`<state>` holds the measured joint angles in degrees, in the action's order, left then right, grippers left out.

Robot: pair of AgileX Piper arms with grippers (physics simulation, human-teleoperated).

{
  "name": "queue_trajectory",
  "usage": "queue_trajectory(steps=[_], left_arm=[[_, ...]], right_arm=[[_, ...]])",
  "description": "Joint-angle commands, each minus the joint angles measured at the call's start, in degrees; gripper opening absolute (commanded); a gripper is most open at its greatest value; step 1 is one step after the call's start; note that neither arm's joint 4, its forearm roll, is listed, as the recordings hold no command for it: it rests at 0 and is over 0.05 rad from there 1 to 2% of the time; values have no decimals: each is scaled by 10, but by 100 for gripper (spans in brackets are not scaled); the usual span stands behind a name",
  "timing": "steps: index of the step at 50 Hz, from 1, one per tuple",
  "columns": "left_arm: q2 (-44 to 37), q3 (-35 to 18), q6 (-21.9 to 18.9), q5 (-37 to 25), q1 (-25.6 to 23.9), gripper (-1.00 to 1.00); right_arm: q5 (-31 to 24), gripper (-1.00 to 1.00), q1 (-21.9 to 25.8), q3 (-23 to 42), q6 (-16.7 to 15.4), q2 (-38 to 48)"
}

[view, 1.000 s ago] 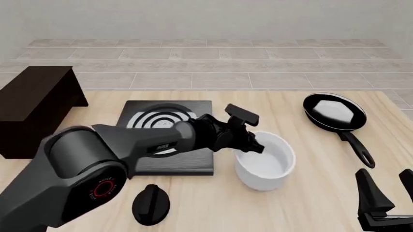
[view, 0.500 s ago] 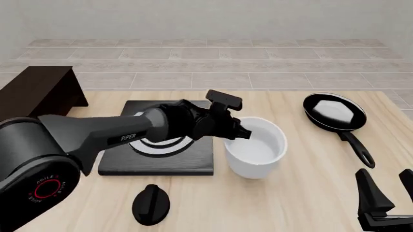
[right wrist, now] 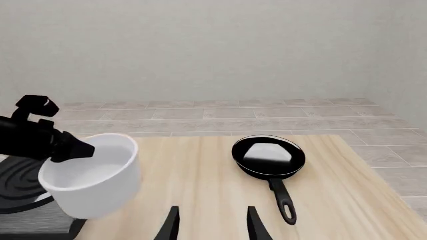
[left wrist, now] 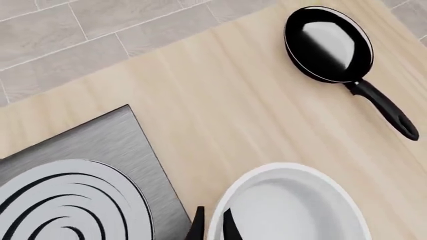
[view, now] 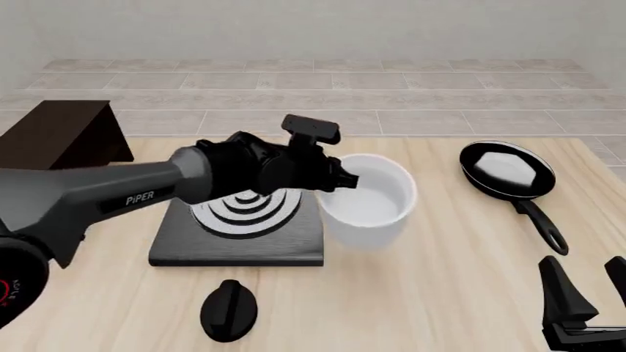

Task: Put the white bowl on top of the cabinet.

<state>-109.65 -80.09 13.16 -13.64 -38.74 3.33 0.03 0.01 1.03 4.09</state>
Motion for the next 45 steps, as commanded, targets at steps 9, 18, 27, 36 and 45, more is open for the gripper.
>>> queue_trajectory(steps=[9,18,27,36,45], left_arm=[[50,15,-5,-6,35,-100],[55,7,-14,-11,73,-100],[68,-11,-23,-27,102,-100],[66,-36,-31,-39,136,-100],[69,-68,-36,-57,170,-100]], right_arm=[[0,100,0,0,0,0],[0,100,0,0,0,0],[0,100,0,0,0,0],[0,100,0,0,0,0],[0,100,0,0,0,0]])
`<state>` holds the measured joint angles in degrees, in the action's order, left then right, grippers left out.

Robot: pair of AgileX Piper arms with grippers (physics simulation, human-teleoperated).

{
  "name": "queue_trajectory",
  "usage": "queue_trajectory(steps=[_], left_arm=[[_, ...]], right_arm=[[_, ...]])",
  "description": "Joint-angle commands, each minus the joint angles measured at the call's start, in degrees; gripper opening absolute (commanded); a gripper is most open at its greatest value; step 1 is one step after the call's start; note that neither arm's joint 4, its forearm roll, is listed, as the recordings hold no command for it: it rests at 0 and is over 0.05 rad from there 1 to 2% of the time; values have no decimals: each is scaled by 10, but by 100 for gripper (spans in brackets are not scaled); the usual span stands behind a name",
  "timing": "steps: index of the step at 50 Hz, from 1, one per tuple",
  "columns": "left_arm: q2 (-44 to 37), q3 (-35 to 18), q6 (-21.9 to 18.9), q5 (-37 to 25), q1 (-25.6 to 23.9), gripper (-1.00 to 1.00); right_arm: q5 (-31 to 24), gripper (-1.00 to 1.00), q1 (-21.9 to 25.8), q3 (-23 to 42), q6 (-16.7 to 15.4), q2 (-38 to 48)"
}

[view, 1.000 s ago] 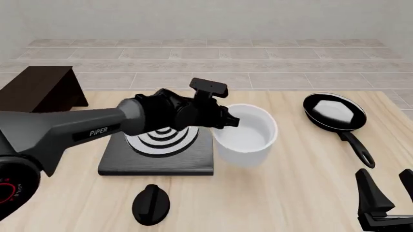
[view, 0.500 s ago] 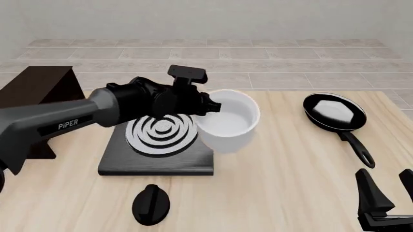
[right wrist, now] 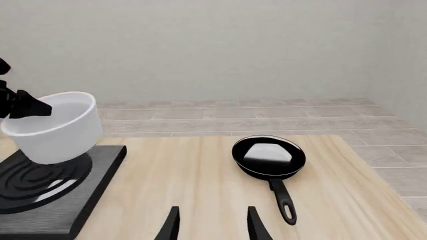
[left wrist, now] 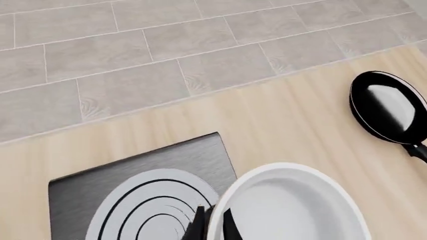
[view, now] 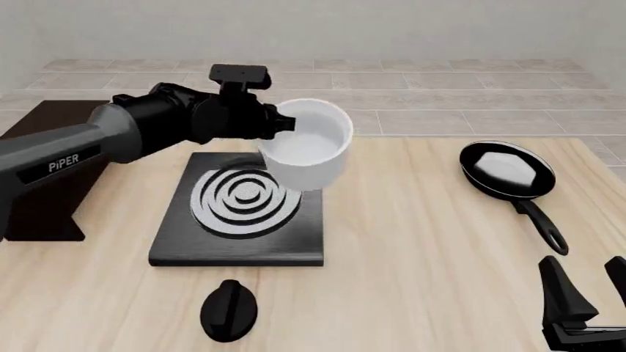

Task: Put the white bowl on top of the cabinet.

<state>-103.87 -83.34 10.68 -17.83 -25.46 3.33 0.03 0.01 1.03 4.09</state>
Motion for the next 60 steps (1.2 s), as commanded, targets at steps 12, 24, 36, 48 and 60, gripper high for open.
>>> queue_trajectory(steps=[12,24,36,48,60], left_arm=[[26,-44,-4,-24,67,-100],[33,-49,-2,-27,98,-100],[21,-90,7,-41,130,-100],[18,-106,4,-48,156,-100],[-3,-136,-6,-56,199,-100]], right_arm=[[0,100,0,0,0,0],[0,100,0,0,0,0],[0,100,0,0,0,0],[0,100,0,0,0,0],[0,100,0,0,0,0]])
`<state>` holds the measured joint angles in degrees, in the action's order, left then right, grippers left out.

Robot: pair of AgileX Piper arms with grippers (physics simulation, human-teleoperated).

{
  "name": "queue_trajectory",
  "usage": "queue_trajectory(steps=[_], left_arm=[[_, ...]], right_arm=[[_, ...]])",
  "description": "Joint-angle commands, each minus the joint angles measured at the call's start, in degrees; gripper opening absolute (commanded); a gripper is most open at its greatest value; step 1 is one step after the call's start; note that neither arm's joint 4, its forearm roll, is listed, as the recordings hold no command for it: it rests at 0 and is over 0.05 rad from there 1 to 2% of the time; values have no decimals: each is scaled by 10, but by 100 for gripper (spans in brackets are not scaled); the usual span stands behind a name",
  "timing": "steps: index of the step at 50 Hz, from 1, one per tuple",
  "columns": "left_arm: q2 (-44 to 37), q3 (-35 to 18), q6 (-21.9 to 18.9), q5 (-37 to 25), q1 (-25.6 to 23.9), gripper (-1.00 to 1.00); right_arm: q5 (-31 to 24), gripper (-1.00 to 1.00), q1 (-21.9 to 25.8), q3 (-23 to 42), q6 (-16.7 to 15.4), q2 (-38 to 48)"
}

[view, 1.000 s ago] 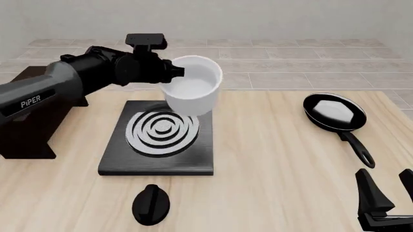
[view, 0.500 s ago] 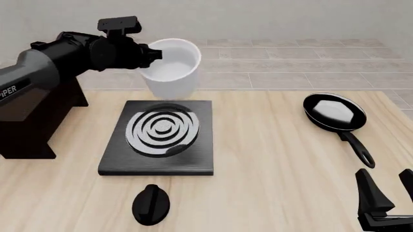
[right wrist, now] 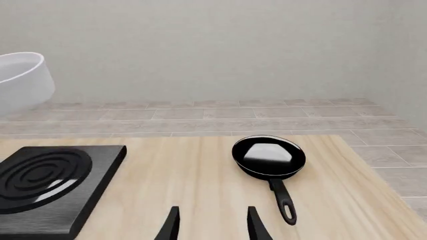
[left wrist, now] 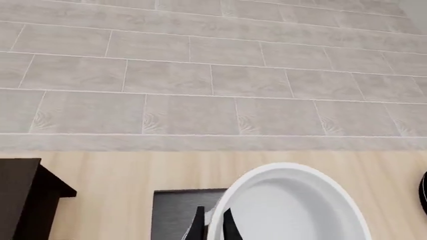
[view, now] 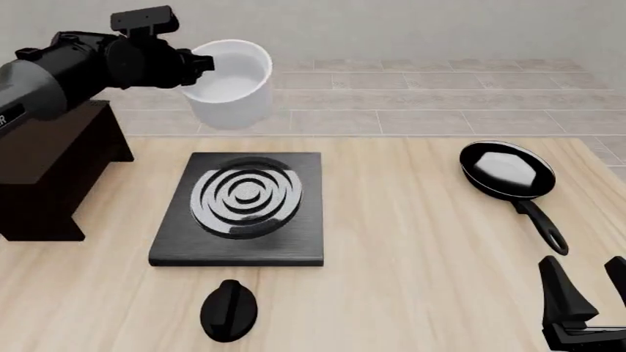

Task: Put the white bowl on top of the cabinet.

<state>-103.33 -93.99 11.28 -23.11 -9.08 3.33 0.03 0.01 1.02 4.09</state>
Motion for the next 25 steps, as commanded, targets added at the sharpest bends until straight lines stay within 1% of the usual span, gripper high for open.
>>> queue_trajectory(steps=[1,25], left_arm=[[-10,-29,-11,-3,38,-100],[-11,-49,-15,-13,99,-100]], right_arm=[[0,100,0,0,0,0],[0,100,0,0,0,0]])
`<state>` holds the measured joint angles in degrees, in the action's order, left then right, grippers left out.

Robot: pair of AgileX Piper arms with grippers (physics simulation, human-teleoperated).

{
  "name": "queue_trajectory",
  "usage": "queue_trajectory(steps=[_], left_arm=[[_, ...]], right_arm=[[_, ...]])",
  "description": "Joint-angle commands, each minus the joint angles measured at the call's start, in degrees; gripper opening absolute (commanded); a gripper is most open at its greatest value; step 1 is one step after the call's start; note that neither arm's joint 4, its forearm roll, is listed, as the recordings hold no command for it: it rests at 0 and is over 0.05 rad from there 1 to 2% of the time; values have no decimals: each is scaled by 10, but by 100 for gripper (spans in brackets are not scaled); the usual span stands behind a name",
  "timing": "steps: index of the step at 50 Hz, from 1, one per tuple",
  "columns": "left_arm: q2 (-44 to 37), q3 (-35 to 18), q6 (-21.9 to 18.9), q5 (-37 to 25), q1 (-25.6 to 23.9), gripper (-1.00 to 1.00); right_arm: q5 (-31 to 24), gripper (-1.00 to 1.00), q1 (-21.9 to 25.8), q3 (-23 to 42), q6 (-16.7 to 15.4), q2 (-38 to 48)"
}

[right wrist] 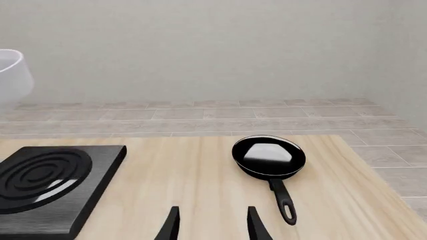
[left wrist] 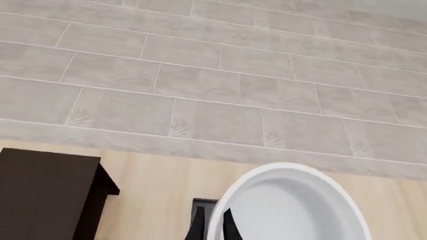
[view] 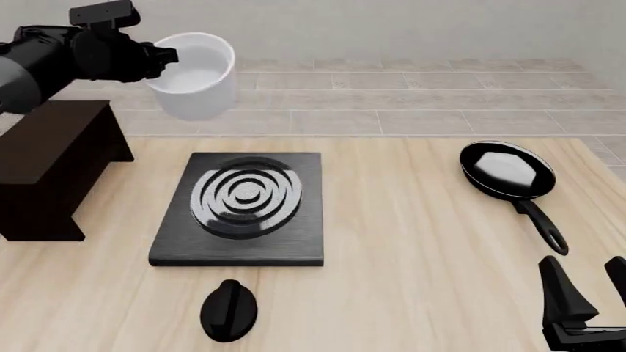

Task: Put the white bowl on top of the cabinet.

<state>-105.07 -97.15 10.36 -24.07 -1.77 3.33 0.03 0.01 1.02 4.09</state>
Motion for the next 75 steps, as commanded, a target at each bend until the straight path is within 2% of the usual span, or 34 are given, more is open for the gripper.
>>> queue_trajectory(steps=[1,29,75], left_arm=[[7,-19,-7,-4,30,-100],[21,-27,-28,-21,86,-100],[48,23,-33,4,174,-100]], right_arm=[[0,100,0,0,0,0],[0,100,0,0,0,0],[0,100,0,0,0,0]])
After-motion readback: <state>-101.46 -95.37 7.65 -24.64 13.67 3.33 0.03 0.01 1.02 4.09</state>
